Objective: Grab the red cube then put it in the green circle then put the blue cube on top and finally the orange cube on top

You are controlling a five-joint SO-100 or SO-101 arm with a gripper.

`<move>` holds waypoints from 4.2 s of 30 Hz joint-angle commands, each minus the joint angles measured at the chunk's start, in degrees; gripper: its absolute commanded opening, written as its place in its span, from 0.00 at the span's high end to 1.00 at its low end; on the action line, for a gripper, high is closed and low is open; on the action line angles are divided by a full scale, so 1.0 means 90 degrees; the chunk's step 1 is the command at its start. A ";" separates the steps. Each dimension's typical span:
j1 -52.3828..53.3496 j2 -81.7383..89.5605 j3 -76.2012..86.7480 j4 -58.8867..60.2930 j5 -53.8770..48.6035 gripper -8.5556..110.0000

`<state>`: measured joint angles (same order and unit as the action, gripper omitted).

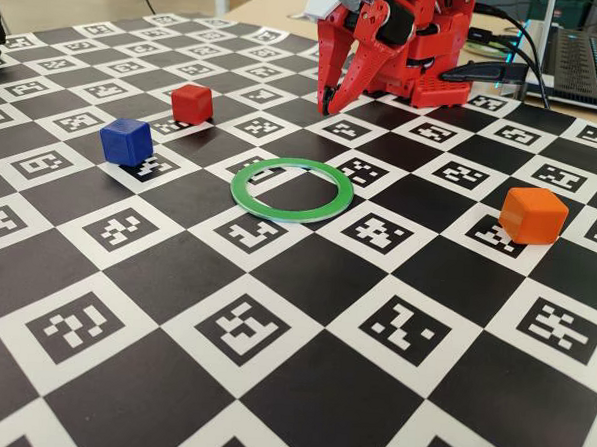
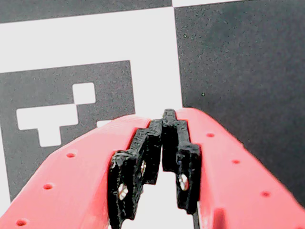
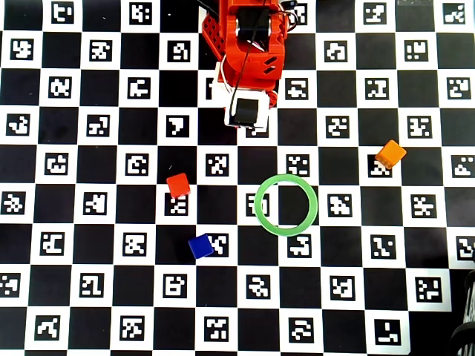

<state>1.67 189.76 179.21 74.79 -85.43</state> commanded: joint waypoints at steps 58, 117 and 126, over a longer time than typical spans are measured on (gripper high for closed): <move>0.0029 0.0303 0.0264 0.0410 -0.0068 0.97; 0.1533 -0.8799 -1.0547 0.2793 0.6201 0.84; 0.2490 -0.9736 -1.0811 0.2520 0.6504 0.66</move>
<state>22.06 102.22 86.84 97.91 -26.89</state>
